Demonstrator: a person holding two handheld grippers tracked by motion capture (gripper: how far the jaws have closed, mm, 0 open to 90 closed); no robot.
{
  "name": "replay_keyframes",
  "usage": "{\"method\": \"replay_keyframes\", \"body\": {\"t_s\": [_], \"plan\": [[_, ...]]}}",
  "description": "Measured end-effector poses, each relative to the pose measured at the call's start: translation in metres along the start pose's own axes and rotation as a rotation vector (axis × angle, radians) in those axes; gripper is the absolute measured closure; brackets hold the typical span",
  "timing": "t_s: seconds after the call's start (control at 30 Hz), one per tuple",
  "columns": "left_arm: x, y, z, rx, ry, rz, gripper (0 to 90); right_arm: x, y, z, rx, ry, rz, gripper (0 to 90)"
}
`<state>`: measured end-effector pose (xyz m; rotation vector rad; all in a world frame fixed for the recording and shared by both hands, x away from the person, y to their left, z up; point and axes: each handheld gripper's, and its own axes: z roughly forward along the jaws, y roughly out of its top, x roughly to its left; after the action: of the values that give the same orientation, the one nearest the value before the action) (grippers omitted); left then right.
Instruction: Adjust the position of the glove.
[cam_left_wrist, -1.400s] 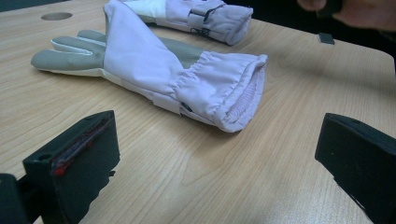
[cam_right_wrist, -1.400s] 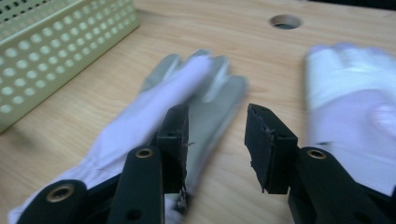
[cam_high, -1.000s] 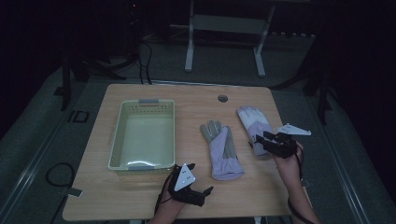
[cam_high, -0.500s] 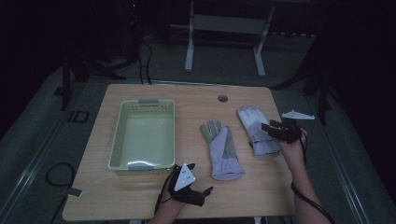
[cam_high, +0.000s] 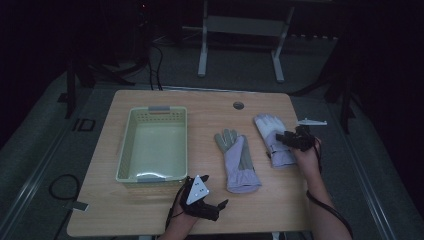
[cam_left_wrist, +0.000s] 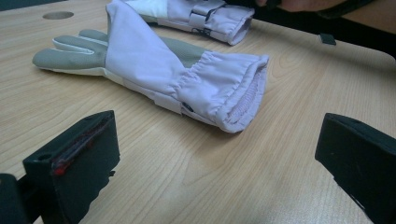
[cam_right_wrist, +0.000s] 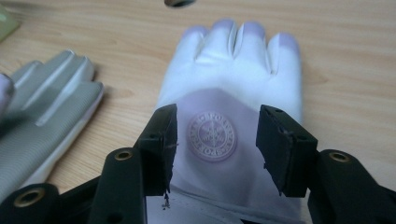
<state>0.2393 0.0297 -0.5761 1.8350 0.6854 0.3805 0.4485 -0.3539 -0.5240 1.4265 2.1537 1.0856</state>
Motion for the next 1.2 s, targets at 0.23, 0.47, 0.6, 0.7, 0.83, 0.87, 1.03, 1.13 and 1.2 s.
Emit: {"method": "replay_keyframes", "body": {"t_s": [0.23,0.47,0.6,0.7,0.83,0.87,1.03,1.13,1.2], "plan": [[0.0,0.0,0.0,0.0,0.0,-0.005,0.0,-0.004,-0.011,0.016,0.04,-0.002,0.013,49.8],[0.0,0.0,0.0,0.001,0.003,-0.005,0.0,-0.004,-0.013,0.018,0.067,0.015,-0.004,61.9],[0.0,0.0,0.0,0.0,0.004,-0.005,0.0,-0.003,-0.01,0.018,0.089,0.02,-0.01,67.7],[0.001,0.0,0.0,-0.002,0.002,-0.007,0.0,-0.006,-0.01,0.012,0.076,0.055,0.032,75.3],[0.0,0.0,0.0,-0.002,0.005,-0.006,0.0,-0.006,-0.005,-0.004,0.057,0.06,0.056,78.2],[0.0,0.0,0.0,-0.001,0.006,-0.005,0.0,-0.006,-0.004,-0.009,0.052,0.063,0.06,78.5],[0.0,0.0,0.0,-0.001,0.008,-0.005,0.0,-0.001,0.006,-0.035,0.024,0.075,0.061,79.0],[0.0,0.0,0.0,-0.001,0.009,-0.002,0.0,0.005,0.01,-0.052,0.009,0.056,0.045,79.0],[0.0,0.0,0.0,-0.001,0.009,-0.002,0.0,0.01,0.012,-0.065,-0.006,0.064,0.04,79.0]]}}
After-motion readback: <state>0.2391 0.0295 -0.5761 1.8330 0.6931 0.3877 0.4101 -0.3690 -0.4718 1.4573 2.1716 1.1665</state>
